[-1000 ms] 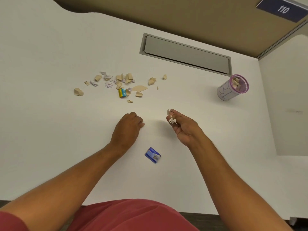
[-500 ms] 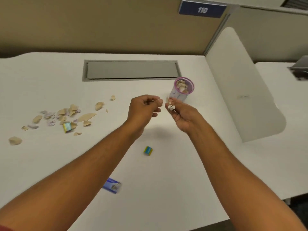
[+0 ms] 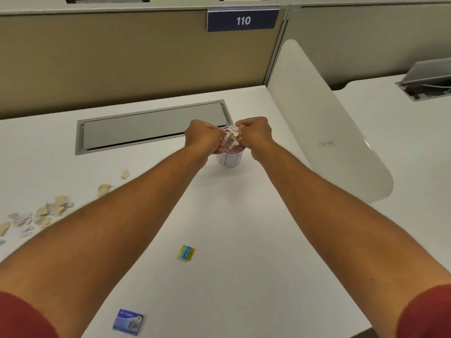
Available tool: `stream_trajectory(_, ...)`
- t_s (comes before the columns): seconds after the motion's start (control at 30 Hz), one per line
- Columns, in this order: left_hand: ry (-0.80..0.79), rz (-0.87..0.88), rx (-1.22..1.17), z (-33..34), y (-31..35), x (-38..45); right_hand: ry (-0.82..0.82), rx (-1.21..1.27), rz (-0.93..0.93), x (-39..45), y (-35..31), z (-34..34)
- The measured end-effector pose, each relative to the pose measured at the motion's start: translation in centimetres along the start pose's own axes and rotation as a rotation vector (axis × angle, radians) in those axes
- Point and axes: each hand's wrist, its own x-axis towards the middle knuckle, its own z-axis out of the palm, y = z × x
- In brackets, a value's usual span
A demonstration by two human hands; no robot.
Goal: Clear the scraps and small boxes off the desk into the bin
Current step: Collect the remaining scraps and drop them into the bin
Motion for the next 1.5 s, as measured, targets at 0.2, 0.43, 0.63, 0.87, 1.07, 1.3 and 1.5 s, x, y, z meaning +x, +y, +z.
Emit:
stream_trajectory(0.2,-0.026,0.135,0.113,-2.0,-1.2,-0.9,-0.1,-0.512,-0.369,-0.7,0.0,0.2)
stream_trajectory(0.43,-0.004,0.226,0.148,-5.0,-6.2,-3.6,-0.091,-0.721,-0.483,-0.9,0.3,0.3)
stream_trajectory(0.63,0.012,0.217,0.167,-9.0,-12.2,-7.8,-0.014,-0.69,-0.623,-2.8,0.7,1.1)
stream_trajectory(0.87,0.253,0.149,0.138,-16.6,-19.5,-11.6,-0.226,-0.301,-0.808,-11.2,3.7,8.4)
stream_trajectory(1.07,0.48,0.159,0.233,-23.5,-24.7,-12.5,-0.566,-0.313,-0.695,-17.1,6.8,16.0)
stream_trajectory(1.3,0.825,-0.123,0.474,-32.9,-29.5,-11.1,-0.44,-0.424,-0.7,-16.5,4.4,21.7)
stream_trajectory(1.5,0.636,-0.351,0.374,-38.2,-31.1,-9.0,-0.52,-0.615,-0.55,-16.0,3.7,26.6)
